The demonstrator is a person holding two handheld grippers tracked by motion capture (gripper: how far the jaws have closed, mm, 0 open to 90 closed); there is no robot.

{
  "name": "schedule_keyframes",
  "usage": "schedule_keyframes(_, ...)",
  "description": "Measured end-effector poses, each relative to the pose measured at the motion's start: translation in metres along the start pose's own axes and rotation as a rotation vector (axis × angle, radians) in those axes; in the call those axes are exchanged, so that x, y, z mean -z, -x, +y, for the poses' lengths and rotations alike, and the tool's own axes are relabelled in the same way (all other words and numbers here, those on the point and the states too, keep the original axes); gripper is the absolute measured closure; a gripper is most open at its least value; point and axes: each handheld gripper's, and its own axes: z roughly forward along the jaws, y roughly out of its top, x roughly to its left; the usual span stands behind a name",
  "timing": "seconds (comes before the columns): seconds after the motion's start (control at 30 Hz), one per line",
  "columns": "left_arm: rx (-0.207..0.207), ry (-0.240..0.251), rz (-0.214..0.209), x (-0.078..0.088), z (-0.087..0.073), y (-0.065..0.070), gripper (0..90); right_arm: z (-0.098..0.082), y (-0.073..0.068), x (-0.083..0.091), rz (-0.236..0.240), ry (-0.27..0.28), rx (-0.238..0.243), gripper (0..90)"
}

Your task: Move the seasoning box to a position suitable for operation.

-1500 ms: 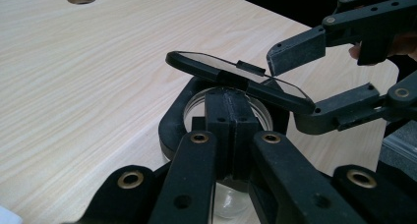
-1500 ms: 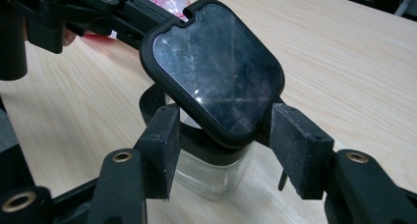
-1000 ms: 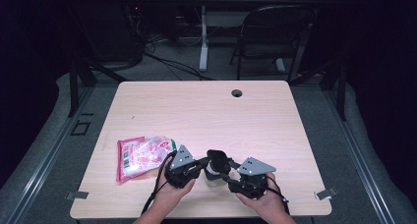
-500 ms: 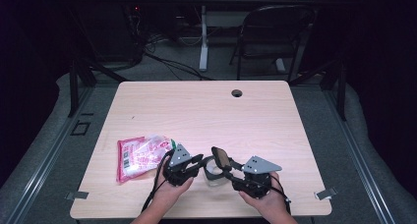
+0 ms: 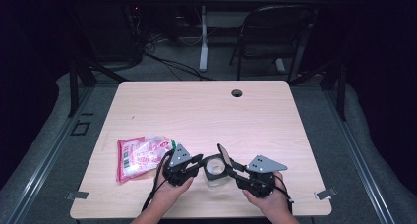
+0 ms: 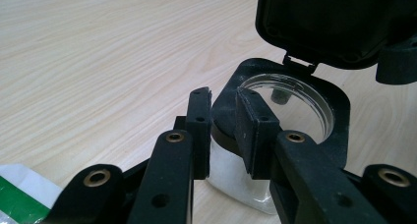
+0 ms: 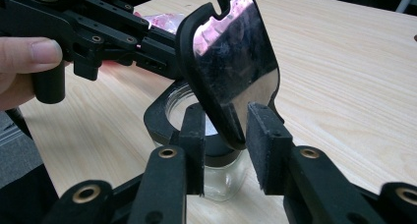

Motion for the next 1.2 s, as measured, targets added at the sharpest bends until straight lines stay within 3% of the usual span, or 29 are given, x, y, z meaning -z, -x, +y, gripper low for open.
schedule_keyframes(0.47, 0.004, 0.007, -0.003, 0.0, -0.001, 0.001, 77.3, 0.0, 0.006, 0.007, 0.002, 0.005, -0.019, 78.8)
schedule_keyframes(0.73, -0.004, 0.005, -0.008, 0.0, -0.001, 0.001, 77.7, -0.001, 0.012, 0.01, 0.002, 0.007, -0.062, 81.0)
schedule_keyframes(0.83, -0.007, 0.006, -0.007, 0.0, -0.001, 0.002, 77.8, -0.002, 0.018, 0.01, 0.009, 0.014, -0.104, 81.9)
schedule_keyframes(1.03, -0.011, 0.005, -0.013, 0.0, -0.001, 0.003, 77.6, -0.003, 0.023, 0.011, 0.004, 0.012, -0.143, 83.0)
schedule_keyframes(1.2, -0.015, 0.002, -0.01, 0.001, -0.001, 0.004, 77.5, -0.002, 0.025, 0.01, -0.005, 0.012, -0.152, 83.6)
